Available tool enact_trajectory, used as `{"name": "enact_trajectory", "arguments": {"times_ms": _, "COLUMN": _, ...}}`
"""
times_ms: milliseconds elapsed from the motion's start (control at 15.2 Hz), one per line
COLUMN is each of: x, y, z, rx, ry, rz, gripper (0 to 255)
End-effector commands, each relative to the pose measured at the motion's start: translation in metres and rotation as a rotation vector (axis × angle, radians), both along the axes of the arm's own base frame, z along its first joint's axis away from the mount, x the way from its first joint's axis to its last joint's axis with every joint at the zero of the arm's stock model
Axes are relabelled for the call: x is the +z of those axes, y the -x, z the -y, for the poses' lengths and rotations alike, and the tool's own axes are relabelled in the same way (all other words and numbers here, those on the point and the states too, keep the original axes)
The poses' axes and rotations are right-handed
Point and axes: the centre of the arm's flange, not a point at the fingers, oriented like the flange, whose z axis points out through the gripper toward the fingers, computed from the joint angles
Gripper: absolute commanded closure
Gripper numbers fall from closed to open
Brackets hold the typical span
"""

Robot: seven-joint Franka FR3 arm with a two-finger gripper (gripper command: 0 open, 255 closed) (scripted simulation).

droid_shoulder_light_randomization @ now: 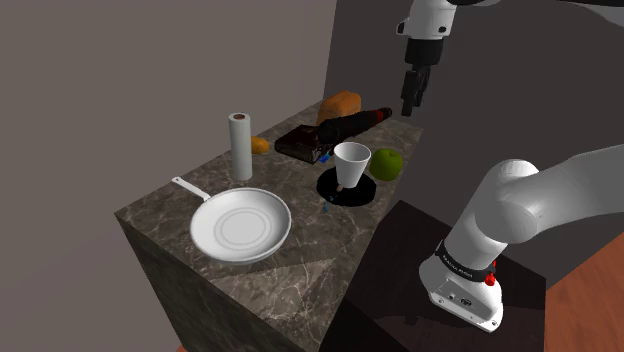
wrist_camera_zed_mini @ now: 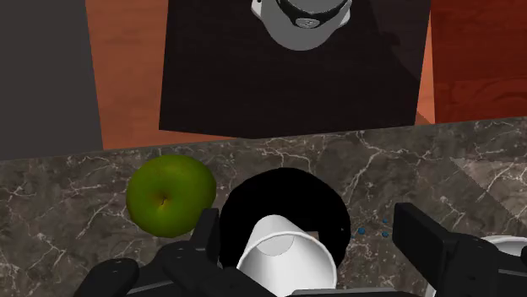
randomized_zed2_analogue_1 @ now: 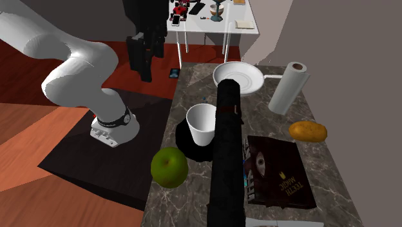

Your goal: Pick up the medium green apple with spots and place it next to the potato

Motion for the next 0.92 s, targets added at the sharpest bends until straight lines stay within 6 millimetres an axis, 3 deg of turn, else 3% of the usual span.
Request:
{"name": "enact_trajectory", "arguments": {"times_ms": 0, "x": 0.000, "y": 0.000, "z": 0.000, "rx": 0.000, "ry": 0.000, "rz": 0.000, "gripper": 0}}
{"name": "enact_trajectory", "arguments": {"times_ms": 396, "x": -0.054, "y": -0.003, "z": 0.050, "rx": 0.407, "ry": -0.013, "rz": -0.014, "gripper": 0}}
{"name": "enact_trajectory", "arguments": {"times_ms": 858, "x": -0.119, "y": -0.031, "z": 0.101, "rx": 0.881, "ry": -0.029, "rz": -0.030, "gripper": 0}}
